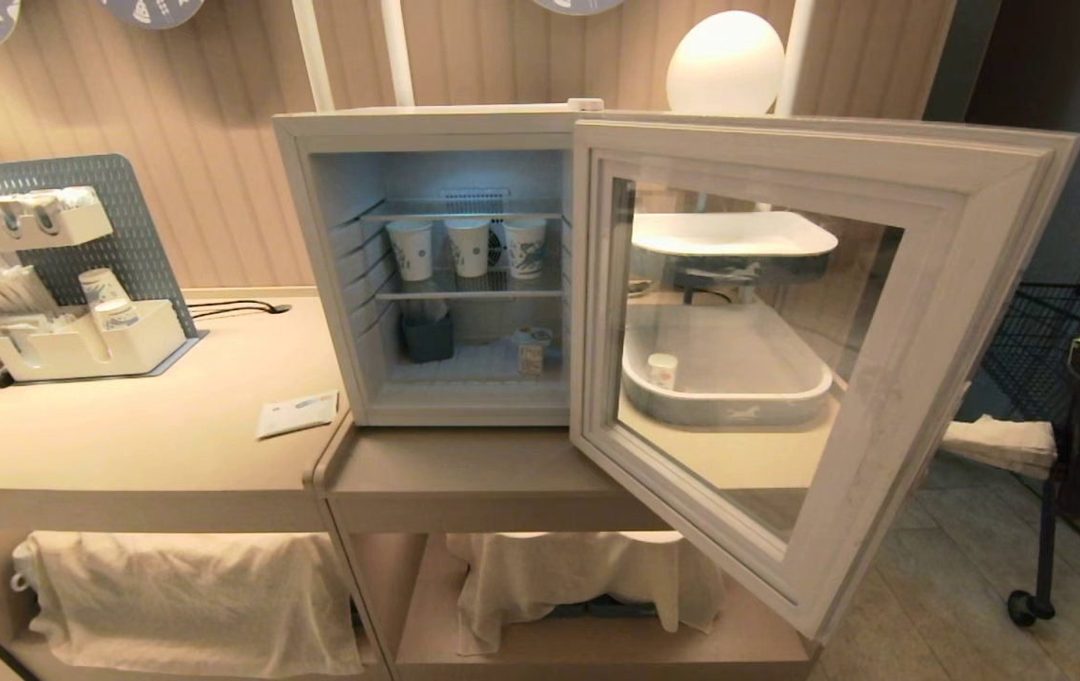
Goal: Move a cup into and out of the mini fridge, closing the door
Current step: Close the freezer door
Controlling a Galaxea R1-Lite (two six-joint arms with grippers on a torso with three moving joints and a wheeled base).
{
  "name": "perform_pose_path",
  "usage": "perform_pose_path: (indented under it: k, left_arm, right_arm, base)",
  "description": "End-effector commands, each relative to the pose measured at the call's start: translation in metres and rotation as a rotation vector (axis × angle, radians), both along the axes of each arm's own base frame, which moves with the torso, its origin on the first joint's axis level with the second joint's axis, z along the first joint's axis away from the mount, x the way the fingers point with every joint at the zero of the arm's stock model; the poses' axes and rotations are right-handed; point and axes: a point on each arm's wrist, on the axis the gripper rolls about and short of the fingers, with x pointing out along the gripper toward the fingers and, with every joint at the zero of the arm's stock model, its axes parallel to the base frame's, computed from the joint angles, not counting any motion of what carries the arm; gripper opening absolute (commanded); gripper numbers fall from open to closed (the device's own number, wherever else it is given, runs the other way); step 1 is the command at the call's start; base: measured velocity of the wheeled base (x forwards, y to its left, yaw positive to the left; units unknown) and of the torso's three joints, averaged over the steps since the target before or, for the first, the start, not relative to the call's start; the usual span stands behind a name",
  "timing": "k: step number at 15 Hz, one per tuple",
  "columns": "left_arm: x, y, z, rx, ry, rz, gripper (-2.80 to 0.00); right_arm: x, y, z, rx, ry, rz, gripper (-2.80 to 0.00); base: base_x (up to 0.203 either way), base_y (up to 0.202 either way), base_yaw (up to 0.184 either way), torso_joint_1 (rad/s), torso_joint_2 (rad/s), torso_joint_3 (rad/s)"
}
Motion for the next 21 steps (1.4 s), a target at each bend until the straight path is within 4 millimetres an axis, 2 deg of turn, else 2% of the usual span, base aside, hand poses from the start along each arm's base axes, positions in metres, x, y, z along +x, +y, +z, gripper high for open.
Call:
perform_pose_path:
  k: [1,6,8,10,13,16,17,21]
  left_arm:
    - [0.0,0.0,0.0,0.001,0.001,0.001,-2.8]
    - [0.0,0.0,0.0,-0.001,0.001,0.001,-2.8]
    - [0.0,0.0,0.0,0.001,0.001,0.001,-2.8]
    - [0.0,0.0,0.0,-0.001,0.001,0.001,-2.8]
    - [0.0,0.0,0.0,0.001,0.001,0.001,-2.8]
    - [0.0,0.0,0.0,0.0,0.001,0.001,-2.8]
    - [0.0,0.0,0.0,-0.001,0.001,0.001,-2.8]
    - [0.0,0.0,0.0,-0.002,0.001,0.001,-2.8]
  right_arm:
    - [0.005,0.012,0.006,0.022,0.019,0.053,-2.8]
    - [0.003,0.06,0.038,0.006,0.0,0.137,-2.8]
    - [0.004,0.09,0.043,-0.066,-0.002,0.125,-2.8]
    - [0.002,0.126,0.047,-0.16,-0.026,0.109,-2.8]
    - [0.006,0.192,0.057,-0.333,-0.119,-0.001,-2.8]
    - [0.021,0.263,0.044,-0.502,-0.181,-0.087,-2.8]
    - [0.027,0.282,0.037,-0.575,-0.221,-0.101,-2.8]
    - [0.055,0.347,0.039,-0.747,-0.444,-0.111,-2.8]
  base:
    - [0.0,0.0,0.0,0.0,0.0,0.0]
    - [0.0,0.0,0.0,0.0,0.0,0.0]
    - [0.0,0.0,0.0,0.0,0.0,0.0]
    - [0.0,0.0,0.0,0.0,0.0,0.0]
    - [0.0,0.0,0.0,0.0,0.0,0.0]
    - [0.0,0.0,0.0,0.0,0.0,0.0]
    - [0.0,0.0,0.0,0.0,0.0,0.0]
    - [0.0,0.0,0.0,0.0,0.0,0.0]
